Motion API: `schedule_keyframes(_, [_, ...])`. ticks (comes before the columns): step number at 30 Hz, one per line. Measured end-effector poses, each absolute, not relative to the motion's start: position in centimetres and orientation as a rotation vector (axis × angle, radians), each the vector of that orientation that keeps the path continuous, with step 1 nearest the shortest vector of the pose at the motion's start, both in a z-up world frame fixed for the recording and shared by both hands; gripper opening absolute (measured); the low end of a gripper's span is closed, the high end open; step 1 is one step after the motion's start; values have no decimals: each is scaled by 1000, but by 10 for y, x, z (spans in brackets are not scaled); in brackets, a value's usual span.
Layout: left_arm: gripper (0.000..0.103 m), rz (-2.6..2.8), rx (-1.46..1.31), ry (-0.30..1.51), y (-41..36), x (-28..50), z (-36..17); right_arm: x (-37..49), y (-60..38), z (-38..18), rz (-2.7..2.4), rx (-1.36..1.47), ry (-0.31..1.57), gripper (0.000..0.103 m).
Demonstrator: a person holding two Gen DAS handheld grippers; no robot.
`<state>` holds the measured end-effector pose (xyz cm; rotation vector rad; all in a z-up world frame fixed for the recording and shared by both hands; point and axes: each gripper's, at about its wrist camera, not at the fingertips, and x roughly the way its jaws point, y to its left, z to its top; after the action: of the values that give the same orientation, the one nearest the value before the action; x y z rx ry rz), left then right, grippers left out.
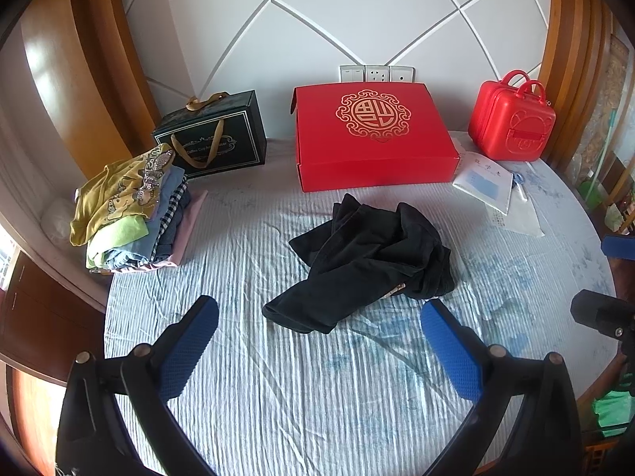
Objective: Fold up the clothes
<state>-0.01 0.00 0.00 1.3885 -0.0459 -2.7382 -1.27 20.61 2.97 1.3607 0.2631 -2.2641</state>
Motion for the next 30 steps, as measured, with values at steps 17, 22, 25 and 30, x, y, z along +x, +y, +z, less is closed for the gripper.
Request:
schedule_keyframes(17, [103, -2725, 1423, -30, -5, -20, -12, -28, 199, 21, -2261, 1382, 285, 103])
schedule_keyframes(22, [103, -2713, 1448, -17, -9, -33, -18, -39, 196, 15, -2250, 1400, 287, 103])
schedule_keyframes(25, [103, -2697, 1469, 7, -15, -45, -26, -47, 196, 11, -2241, 1399, 272, 103])
schedule_keyframes(30, [103, -2634, 1576, 79, -36, -78, -58, -73, 192, -10, -2202, 1415, 267, 103])
